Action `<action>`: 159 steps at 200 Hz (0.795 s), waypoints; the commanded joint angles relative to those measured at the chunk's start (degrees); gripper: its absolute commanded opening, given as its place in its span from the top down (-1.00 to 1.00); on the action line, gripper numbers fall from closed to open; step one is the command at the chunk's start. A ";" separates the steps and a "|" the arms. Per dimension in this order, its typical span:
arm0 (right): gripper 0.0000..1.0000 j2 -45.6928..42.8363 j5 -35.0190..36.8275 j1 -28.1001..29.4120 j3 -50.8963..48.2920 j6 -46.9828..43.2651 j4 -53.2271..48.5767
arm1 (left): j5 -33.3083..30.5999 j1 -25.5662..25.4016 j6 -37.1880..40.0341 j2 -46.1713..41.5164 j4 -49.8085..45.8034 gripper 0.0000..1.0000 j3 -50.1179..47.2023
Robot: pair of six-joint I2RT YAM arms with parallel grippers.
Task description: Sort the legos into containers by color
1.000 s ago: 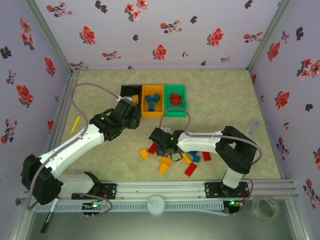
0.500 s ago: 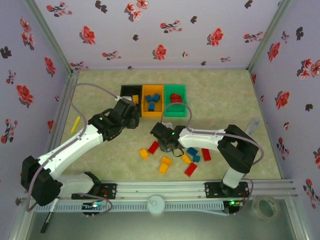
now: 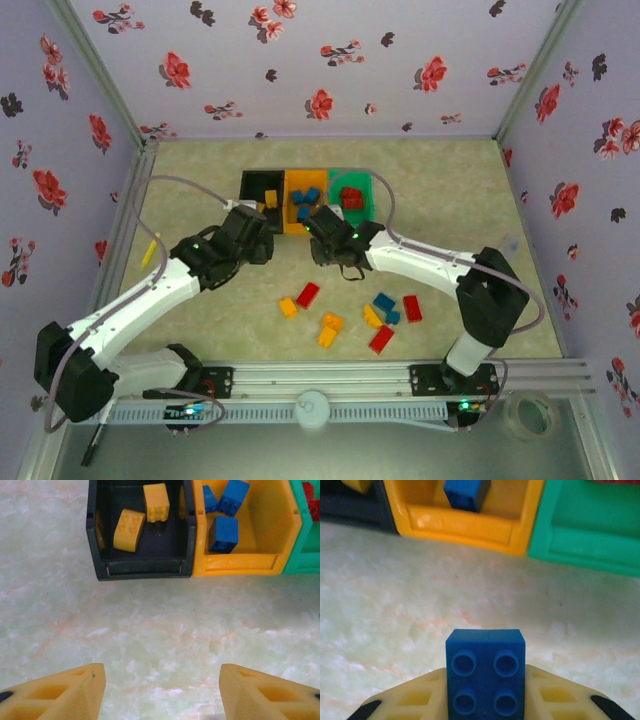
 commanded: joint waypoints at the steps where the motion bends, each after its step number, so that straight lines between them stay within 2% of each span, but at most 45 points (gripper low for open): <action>1: 0.38 1.92 1.66 -1.24 4.74 -3.37 -1.24 | -0.47 0.34 -1.71 -1.42 0.73 -0.24 -1.34; 70: 0.37 10.08 -0.26 -4.91 19.79 -8.46 -2.12 | -0.46 0.36 -1.84 -3.58 -0.52 -0.24 -2.81; 159: 0.34 23.62 -5.96 -10.07 34.91 -9.32 1.65 | -0.28 0.99 -2.56 -5.15 -2.05 -0.24 -3.74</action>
